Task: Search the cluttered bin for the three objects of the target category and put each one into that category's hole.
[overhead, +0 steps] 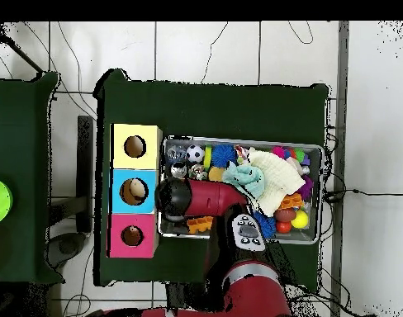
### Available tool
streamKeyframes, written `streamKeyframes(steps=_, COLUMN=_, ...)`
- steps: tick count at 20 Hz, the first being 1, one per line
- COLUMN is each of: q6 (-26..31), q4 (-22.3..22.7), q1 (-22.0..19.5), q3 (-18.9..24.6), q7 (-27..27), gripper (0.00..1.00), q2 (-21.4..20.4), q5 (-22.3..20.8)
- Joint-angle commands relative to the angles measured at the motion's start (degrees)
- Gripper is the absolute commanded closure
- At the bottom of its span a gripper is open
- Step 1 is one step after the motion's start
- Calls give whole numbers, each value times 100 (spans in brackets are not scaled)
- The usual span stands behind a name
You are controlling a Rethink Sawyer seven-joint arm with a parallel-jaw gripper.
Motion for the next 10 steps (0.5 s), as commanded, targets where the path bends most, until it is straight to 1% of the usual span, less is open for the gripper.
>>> streamKeyframes(steps=1, q6=362, q4=-210, q1=-143, q3=195, q7=171, gripper=100, q2=-134, q5=-190)
streamKeyframes(steps=4, q6=255, q4=-294, q1=-310, q3=268, q7=25, gripper=100, q2=-316, q5=-206)
streamKeyframes(steps=7, q6=396, q4=-416, q1=-511, q3=310, q7=-210, gripper=100, q2=-567, q5=-233)
streamKeyframes(steps=10, q6=625, q4=-625, q1=-697, q3=343, q7=-451, gripper=100, q2=-658, q5=-288)
